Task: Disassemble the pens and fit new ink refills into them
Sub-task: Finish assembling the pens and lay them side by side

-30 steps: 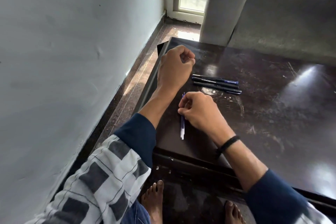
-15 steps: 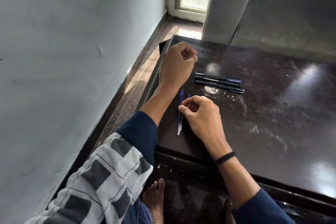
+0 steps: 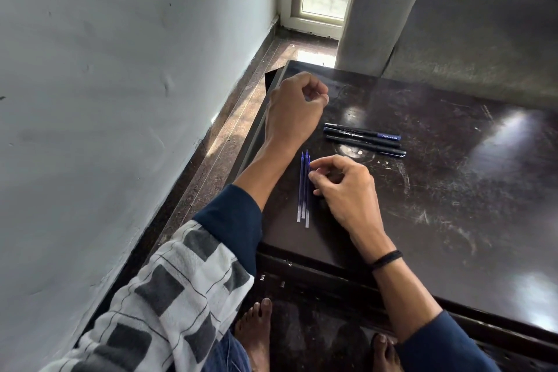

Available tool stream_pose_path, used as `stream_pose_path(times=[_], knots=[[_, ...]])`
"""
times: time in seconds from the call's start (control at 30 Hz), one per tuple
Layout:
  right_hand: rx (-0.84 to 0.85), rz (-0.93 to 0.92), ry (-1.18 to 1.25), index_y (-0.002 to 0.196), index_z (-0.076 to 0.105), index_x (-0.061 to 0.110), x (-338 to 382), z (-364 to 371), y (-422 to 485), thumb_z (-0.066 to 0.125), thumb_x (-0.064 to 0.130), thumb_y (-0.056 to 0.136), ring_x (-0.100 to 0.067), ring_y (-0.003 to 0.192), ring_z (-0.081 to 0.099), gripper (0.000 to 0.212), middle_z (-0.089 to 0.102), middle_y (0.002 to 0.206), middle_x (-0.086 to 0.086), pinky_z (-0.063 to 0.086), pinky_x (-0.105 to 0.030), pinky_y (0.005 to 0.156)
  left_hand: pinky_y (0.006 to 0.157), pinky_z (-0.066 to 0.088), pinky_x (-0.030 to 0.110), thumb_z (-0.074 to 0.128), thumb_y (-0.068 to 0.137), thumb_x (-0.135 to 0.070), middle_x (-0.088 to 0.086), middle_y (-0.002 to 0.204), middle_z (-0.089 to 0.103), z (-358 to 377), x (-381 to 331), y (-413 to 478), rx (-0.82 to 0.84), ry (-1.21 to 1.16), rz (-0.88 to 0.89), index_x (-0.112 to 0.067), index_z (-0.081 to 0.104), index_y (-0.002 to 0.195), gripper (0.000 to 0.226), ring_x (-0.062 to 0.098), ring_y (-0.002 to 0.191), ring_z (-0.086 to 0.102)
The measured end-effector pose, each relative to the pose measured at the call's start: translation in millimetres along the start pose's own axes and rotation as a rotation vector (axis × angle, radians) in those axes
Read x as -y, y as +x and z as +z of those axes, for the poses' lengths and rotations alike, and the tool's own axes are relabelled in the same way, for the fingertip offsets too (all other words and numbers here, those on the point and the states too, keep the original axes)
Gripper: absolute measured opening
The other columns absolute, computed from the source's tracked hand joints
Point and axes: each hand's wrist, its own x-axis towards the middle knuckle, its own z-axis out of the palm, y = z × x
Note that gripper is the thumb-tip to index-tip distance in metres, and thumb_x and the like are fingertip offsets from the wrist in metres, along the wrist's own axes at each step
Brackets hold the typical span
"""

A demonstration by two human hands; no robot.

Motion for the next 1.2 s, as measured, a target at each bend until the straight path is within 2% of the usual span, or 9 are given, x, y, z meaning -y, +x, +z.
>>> stream_pose_path(times=[0.13, 0.3, 0.53, 0.7, 0.8, 0.9, 0.97, 1.1, 1.2], knots=[[0.016, -0.039, -0.081, 0.108, 0.076, 0.025, -0.9, -3.1, 15.6, 0.074, 0.017, 0.093, -0.003, 0.060, 0.069, 0.018, 0.070, 0.091, 0.006, 0.053, -0.011, 0.064, 0.064, 0.043, 0.002, 0.077, 0.086, -0.021, -0.015, 0.077, 0.069, -1.2, 0.2, 0.1, 0.004, 0.008, -0.002, -0.027, 0.071, 0.083, 0.009, -0.003, 0.070, 0.063], [0.176, -0.038, -0.237, 0.138, 0.064, 0.023, 6.3, -3.4, 37.7, 0.068, 0.018, 0.097, -0.017, 0.062, 0.071, 0.042, 0.056, 0.099, 0.008, 0.060, -0.038, 0.081, 0.065, 0.044, 0.001, 0.077, 0.086, -0.019, -0.016, 0.074, 0.068, -1.0, -0.5, -0.9, 0.009, -0.005, -0.007, -0.029, 0.069, 0.081, 0.014, -0.003, 0.069, 0.065], [0.298, -0.027, -0.312, 0.133, 0.067, 0.028, 13.3, -2.3, 48.2, 0.070, 0.031, 0.095, -0.023, 0.079, 0.067, 0.038, 0.050, 0.097, 0.005, 0.059, -0.046, 0.085, 0.064, 0.042, 0.004, 0.076, 0.086, -0.021, -0.015, 0.076, 0.069, -1.1, -1.9, -2.0, 0.018, 0.010, -0.012, -0.029, 0.069, 0.082, 0.012, -0.002, 0.070, 0.066], [0.241, -0.022, -0.197, 0.129, 0.068, 0.029, 8.1, -4.6, 42.7, 0.071, 0.028, 0.094, -0.019, 0.076, 0.066, 0.035, 0.058, 0.098, -0.002, 0.062, -0.046, 0.079, 0.068, 0.050, 0.014, 0.075, 0.087, -0.020, -0.014, 0.076, 0.070, -1.5, -2.5, -1.7, 0.017, 0.002, -0.014, -0.029, 0.069, 0.082, 0.011, 0.000, 0.071, 0.067], [0.113, -0.022, -0.049, 0.127, 0.069, 0.027, 3.2, -13.0, 40.0, 0.074, 0.021, 0.092, -0.014, 0.071, 0.064, 0.035, 0.063, 0.101, -0.007, 0.062, -0.040, 0.072, 0.065, 0.044, 0.008, 0.076, 0.086, -0.022, -0.015, 0.076, 0.070, -0.8, -2.4, -1.1, 0.017, 0.002, -0.021, -0.030, 0.069, 0.081, 0.012, -0.002, 0.071, 0.066], [-0.133, -0.116, -0.259, 0.116, 0.074, 0.024, -5.0, -35.4, 50.0, 0.076, 0.020, 0.090, -0.012, 0.079, 0.061, 0.026, 0.060, 0.102, 0.003, 0.051, -0.030, 0.083, 0.060, 0.039, 0.003, 0.076, 0.085, -0.022, -0.016, 0.076, 0.069, -0.4, -1.1, 0.9, 0.016, 0.005, -0.039, -0.030, 0.069, 0.080, 0.012, -0.004, 0.071, 0.064], [-0.178, -0.184, -0.470, 0.125, 0.072, 0.018, -8.9, -52.6, 62.2, 0.074, 0.023, 0.091, -0.021, 0.097, 0.057, 0.034, 0.058, 0.113, 0.002, 0.044, -0.028, 0.093, 0.064, 0.040, 0.003, 0.076, 0.085, -0.020, -0.016, 0.076, 0.068, 0.7, 1.2, 1.5, 0.040, 0.002, -0.045, -0.031, 0.069, 0.079, 0.014, -0.005, 0.073, 0.063], [0.085, -0.165, -0.758, 0.141, 0.062, 0.030, -13.0, -74.8, 94.7, 0.067, 0.038, 0.097, -0.025, 0.131, 0.036, 0.044, 0.052, 0.145, 0.012, 0.031, -0.045, 0.110, 0.064, 0.038, 0.003, 0.075, 0.086, -0.017, -0.021, 0.073, 0.064, 4.5, 5.1, -0.3, 0.104, 0.016, -0.044, -0.032, 0.069, 0.080, 0.017, -0.015, 0.068, 0.058], [0.230, -0.181, -0.757, 0.134, 0.067, 0.036, -18.8, -83.4, 107.7, 0.065, 0.034, 0.100, -0.024, 0.136, 0.041, 0.035, 0.058, 0.142, 0.016, 0.033, -0.047, 0.108, 0.062, 0.035, 0.005, 0.075, 0.086, -0.019, -0.021, 0.076, 0.066, 5.3, 6.1, 0.1, 0.136, 0.032, -0.060, -0.031, 0.072, 0.083, 0.013, -0.014, 0.064, 0.056]])
